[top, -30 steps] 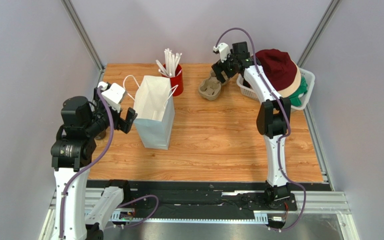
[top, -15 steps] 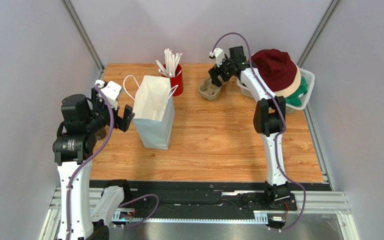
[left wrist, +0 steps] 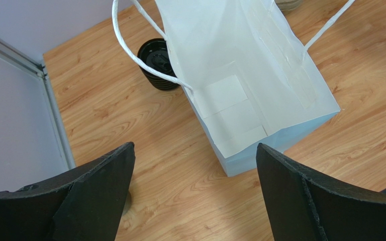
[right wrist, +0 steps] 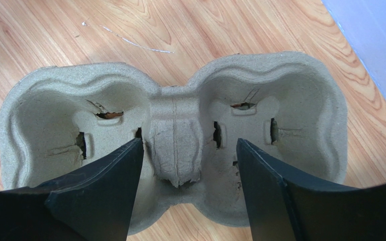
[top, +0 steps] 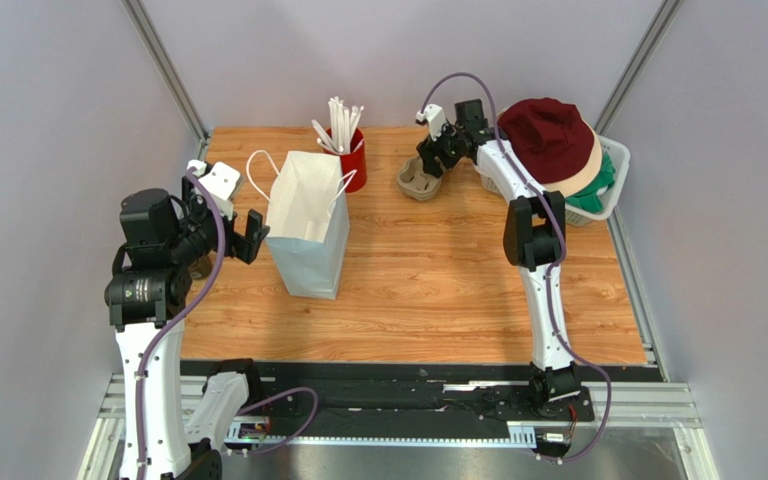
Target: Pack the takeout coffee
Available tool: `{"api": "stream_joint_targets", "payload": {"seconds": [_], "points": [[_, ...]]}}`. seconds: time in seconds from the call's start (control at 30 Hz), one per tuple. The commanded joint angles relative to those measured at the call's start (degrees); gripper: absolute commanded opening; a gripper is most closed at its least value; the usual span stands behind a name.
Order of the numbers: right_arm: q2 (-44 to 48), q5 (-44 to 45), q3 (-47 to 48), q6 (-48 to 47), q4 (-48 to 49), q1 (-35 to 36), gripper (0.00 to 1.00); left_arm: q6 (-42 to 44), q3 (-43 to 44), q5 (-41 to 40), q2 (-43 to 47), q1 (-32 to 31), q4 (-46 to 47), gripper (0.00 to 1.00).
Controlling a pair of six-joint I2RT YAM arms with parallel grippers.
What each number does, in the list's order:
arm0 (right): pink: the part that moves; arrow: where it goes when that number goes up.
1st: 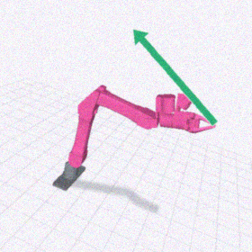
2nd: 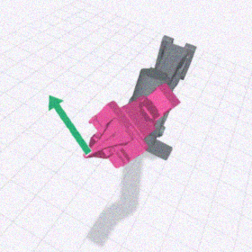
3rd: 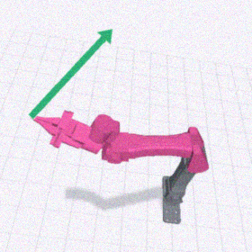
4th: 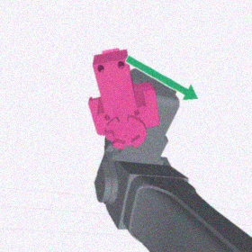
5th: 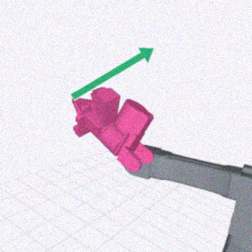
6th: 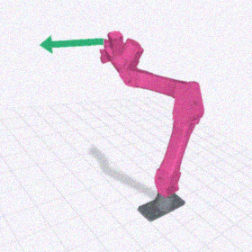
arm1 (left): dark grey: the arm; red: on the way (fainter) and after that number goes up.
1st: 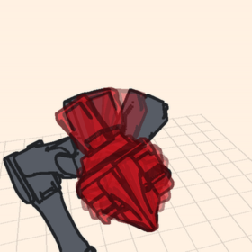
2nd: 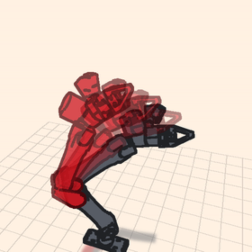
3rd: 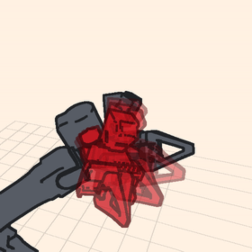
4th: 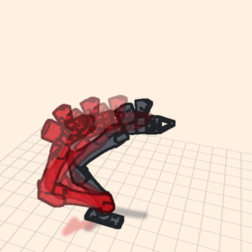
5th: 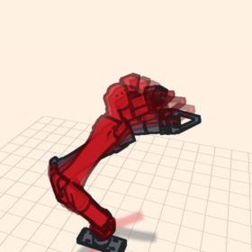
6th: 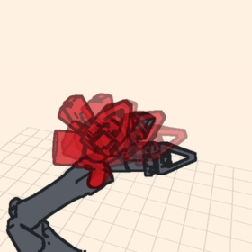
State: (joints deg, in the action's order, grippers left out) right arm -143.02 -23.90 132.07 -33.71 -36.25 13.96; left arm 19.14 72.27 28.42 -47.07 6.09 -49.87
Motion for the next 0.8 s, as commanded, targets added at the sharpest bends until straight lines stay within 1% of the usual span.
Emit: {"api": "stream_joint_targets", "payload": {"seconds": [0.0,0.03,0.07,0.17,0.23,0.33,0.4,0.43,0.53,0.77], "points": [[-0.4,-1.6,3.2,-1.0,2.4,0.4,0.70,-1.1,-0.3,1.7,0.0,0.8,1.8,0.99],[-0.3,-1.7,3.3,-1.0,2.5,0.4,0.68,-1.2,-0.4,1.8,0.1,0.8,1.9,0.99],[-0.4,-1.8,3.2,-0.9,2.6,0.5,0.60,-1.1,-0.4,1.8,0.0,0.8,2.0,0.99],[-0.3,-2.2,3.2,-0.6,2.7,0.5,0.53,-1.1,-0.6,1.9,-0.1,0.9,2.0,0.99],[0.0,-2.3,3.1,-0.4,2.7,0.5,0.50,-1.2,-0.6,2.0,-0.2,0.9,2.1,0.99],[0.5,-2.5,2.2,0.0,2.9,0.5,0.41,-1.2,-0.6,2.0,-0.3,0.9,2.1,0.99],[0.8,-2.6,1.8,0.1,3.2,0.5,0.38,-1.2,-0.6,2.1,-0.3,0.9,2.1,0.99],[1.1,-2.6,1.6,0.2,3.3,0.5,0.34,-1.2,-0.7,2.1,-0.2,0.9,2.1,0.99],[1.2,-2.6,1.3,0.3,3.4,0.5,0.27,-1.2,-0.7,2.1,-0.2,0.9,2.2,0.99],[2.4,-2.5,1.3,1.3,3.3,0.5,0.27,-1.2,-0.9,2.2,-0.2,0.9,2.2,0.99]]}}
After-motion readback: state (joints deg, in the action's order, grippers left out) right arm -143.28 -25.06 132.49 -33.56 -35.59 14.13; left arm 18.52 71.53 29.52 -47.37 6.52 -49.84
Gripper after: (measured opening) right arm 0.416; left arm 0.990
